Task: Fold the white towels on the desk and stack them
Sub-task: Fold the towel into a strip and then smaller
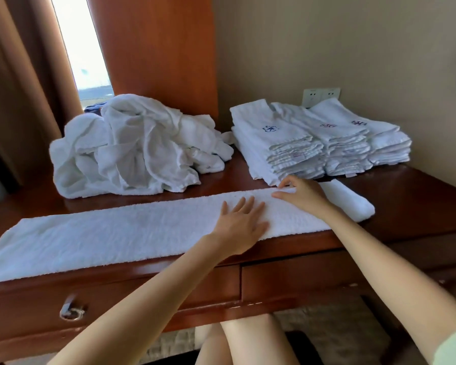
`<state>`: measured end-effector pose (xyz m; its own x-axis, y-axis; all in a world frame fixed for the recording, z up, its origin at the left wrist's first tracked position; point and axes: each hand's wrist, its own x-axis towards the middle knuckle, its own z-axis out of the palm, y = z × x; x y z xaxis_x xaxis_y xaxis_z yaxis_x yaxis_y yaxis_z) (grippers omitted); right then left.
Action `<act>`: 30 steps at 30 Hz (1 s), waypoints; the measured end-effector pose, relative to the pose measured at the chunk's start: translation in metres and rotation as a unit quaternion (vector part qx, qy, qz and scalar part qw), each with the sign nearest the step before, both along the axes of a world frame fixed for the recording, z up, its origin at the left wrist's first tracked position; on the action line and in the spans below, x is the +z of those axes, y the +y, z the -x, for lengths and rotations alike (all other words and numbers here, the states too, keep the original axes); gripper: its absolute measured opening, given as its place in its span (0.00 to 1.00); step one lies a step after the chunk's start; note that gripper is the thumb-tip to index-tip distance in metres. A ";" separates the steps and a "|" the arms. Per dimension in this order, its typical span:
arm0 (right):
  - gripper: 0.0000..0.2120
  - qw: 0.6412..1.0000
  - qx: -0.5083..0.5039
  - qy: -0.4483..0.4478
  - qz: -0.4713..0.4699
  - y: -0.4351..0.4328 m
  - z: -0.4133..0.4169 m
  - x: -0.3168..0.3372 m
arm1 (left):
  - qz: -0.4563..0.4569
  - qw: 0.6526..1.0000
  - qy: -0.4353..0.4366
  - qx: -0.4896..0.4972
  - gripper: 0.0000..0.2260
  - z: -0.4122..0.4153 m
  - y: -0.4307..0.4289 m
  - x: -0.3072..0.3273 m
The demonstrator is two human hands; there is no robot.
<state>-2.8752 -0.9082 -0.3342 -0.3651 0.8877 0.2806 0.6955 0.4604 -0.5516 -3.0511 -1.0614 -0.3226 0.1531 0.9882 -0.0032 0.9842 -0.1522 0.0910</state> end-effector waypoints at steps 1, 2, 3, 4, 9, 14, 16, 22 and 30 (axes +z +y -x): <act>0.17 1.000 -0.020 0.008 -0.002 0.002 -0.012 -0.001 | -0.003 1.000 0.001 0.000 0.25 -0.011 0.006 -0.003; 0.17 0.999 -0.040 0.007 -0.011 0.005 -0.024 -0.002 | -0.008 1.000 0.002 -0.001 0.25 -0.021 0.011 -0.006; 0.18 0.998 -0.060 -0.002 -0.023 0.008 -0.036 -0.002 | -0.012 1.000 0.003 -0.009 0.25 -0.030 0.015 -0.008; 0.18 0.996 -0.082 -0.014 -0.036 0.011 -0.048 -0.002 | -0.014 1.000 0.002 -0.021 0.25 -0.038 0.019 -0.009; 0.24 0.973 -0.211 -0.068 -0.069 0.019 -0.107 0.000 | -0.020 0.998 -0.022 -0.049 0.25 -0.065 0.032 -0.012; 0.30 0.939 -0.333 -0.065 0.049 0.009 -0.152 0.009 | -0.040 0.998 -0.019 -0.047 0.26 -0.064 0.038 -0.019; 0.27 0.924 -0.355 -0.099 0.101 0.005 -0.163 0.019 | -0.028 0.998 -0.030 -0.047 0.26 -0.064 0.041 -0.019; 0.36 0.925 -0.263 -0.062 0.265 -0.002 -0.164 0.039 | -0.016 0.999 -0.038 -0.036 0.26 -0.064 0.042 -0.017; 0.20 0.968 -0.101 0.152 0.170 -0.039 -0.108 0.087 | 0.124 0.821 -0.556 0.036 0.27 -0.060 0.037 0.024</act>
